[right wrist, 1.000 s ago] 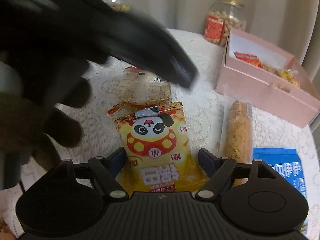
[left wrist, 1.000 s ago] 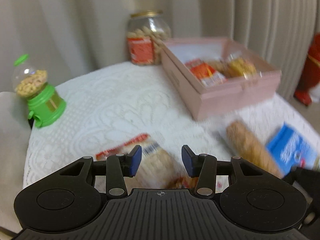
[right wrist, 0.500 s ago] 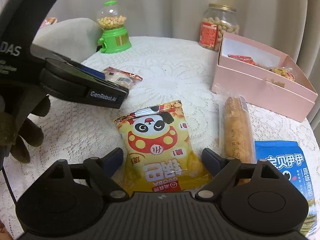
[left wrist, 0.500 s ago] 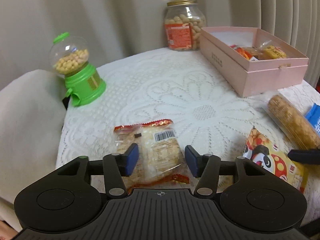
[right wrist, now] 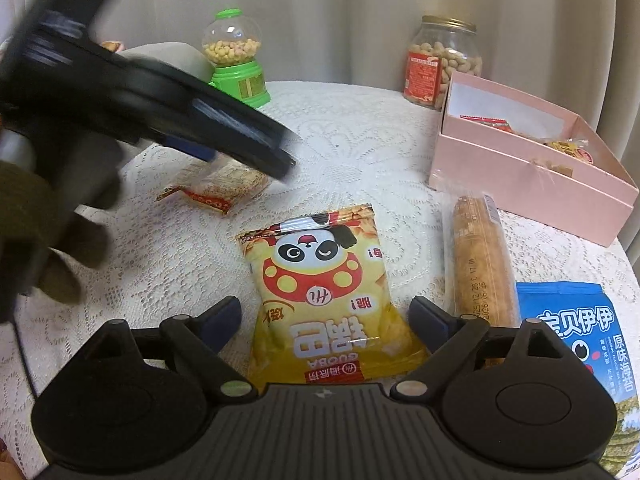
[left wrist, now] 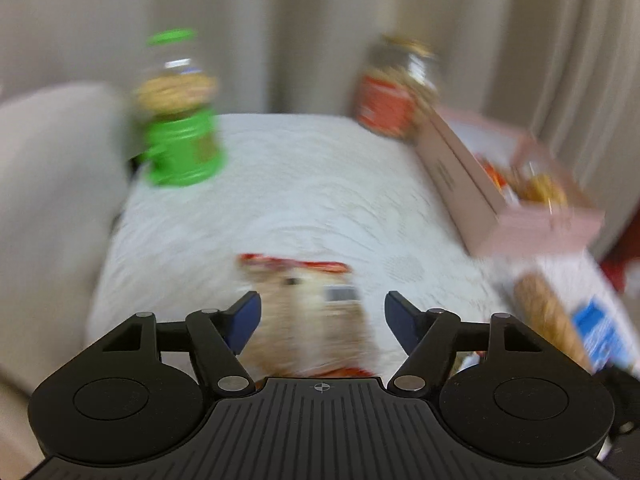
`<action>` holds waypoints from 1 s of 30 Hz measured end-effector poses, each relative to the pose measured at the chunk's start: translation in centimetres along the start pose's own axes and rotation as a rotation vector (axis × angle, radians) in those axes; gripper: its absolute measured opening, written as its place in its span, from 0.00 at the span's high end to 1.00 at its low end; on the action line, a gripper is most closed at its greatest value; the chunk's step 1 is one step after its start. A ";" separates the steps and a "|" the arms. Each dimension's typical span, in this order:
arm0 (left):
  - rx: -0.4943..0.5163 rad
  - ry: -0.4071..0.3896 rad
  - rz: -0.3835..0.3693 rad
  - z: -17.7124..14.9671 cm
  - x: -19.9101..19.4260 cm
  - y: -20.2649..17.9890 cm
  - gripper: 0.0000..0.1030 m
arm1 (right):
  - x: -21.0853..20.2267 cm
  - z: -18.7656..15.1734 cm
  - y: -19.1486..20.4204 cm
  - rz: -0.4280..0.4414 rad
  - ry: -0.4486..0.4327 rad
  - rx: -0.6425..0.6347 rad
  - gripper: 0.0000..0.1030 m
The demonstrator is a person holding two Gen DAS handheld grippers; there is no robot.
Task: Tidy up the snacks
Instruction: 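Grasp the round cracker packet with the left gripper while the right grasps the yellow panda bag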
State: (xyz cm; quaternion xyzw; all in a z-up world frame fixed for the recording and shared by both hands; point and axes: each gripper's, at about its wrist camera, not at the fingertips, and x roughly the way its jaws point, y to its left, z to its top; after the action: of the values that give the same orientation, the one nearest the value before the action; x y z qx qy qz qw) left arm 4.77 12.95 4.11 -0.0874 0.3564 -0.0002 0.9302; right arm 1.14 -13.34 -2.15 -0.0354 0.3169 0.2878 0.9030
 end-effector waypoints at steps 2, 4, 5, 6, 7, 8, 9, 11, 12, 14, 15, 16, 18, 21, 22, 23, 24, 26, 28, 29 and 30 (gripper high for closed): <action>-0.120 -0.015 -0.004 -0.2 -1.2 2.6 0.27 | 0.0 0.0 0.0 0.002 -0.002 0.005 0.11; -0.224 -0.009 0.000 -0.5 -1.6 4.6 0.28 | 0.0 0.0 -0.1 0.005 -0.004 0.007 0.11; -0.254 0.014 0.002 -0.6 -1.4 5.1 0.28 | 0.0 -0.1 -0.1 0.005 -0.004 0.007 0.11; -0.266 0.038 0.001 -0.5 -0.9 5.3 0.28 | 0.0 -0.1 0.0 0.005 -0.004 0.006 0.11; -0.266 0.050 0.003 -0.5 -0.5 5.2 0.28 | 0.0 -0.1 0.0 0.005 -0.004 0.007 0.11; -0.258 0.059 0.002 -0.3 0.0 4.8 0.28 | 0.0 -0.1 0.0 0.006 -0.005 0.007 0.11; -0.243 0.065 -0.005 0.1 0.4 4.3 0.29 | 0.0 -0.1 0.0 0.008 -0.006 0.008 0.11; -0.188 0.073 -0.005 0.8 1.5 3.0 0.28 | -0.1 -0.1 -0.1 0.014 -0.008 0.013 0.11; -0.151 0.082 0.011 1.2 2.2 2.2 0.28 | -0.1 -0.1 -0.2 0.016 -0.009 0.014 0.11; -0.050 0.112 0.046 1.3 3.6 0.5 0.28 | -0.1 -0.1 -0.2 0.017 -0.010 0.014 0.11; 0.010 0.114 0.056 1.1 4.1 -0.5 0.19 | -0.2 -0.1 -0.2 0.017 -0.010 0.012 0.11; 0.063 0.121 0.047 0.6 4.5 -1.2 0.18 | -0.2 -0.1 -0.2 0.017 -0.010 0.011 0.11; 0.185 0.130 0.075 -0.4 5.0 -2.9 0.14 | -0.2 -0.1 -0.2 0.018 -0.010 0.012 0.11; 0.166 0.112 0.053 -0.8 4.4 -2.7 0.17 | -0.2 -0.1 -0.2 0.017 -0.010 0.013 0.11; 0.147 0.108 0.043 -0.7 4.2 -2.3 0.18 | -0.2 -0.1 -0.2 0.017 -0.010 0.014 0.11; 0.127 0.105 0.028 -0.7 4.0 -1.9 0.18 | -0.1 -0.1 -0.2 0.017 -0.010 0.013 0.11; 0.112 0.103 0.017 -0.7 3.6 -1.6 0.18 | -0.1 -0.1 -0.2 0.017 -0.011 0.014 0.11; 0.090 0.085 0.004 -0.7 2.7 -1.0 0.18 | -0.1 -0.1 -0.2 0.017 -0.010 0.012 0.11; 0.076 0.054 -0.008 -0.8 1.6 -1.0 0.18 | -0.1 -0.1 -0.2 0.017 -0.009 0.011 0.11; 0.068 0.040 -0.018 -0.7 1.1 -1.0 0.18 | -0.1 -0.1 -0.2 0.016 -0.008 0.009 0.11; 0.062 0.026 -0.031 -0.7 0.5 -0.8 0.18 | -0.1 -0.1 -0.2 0.015 -0.007 0.008 0.11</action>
State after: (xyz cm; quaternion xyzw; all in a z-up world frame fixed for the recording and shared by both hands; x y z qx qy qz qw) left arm 4.79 11.98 3.40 -0.0641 0.3669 -0.0269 0.9277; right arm 1.16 -13.61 -2.17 -0.0288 0.3152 0.2933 0.9021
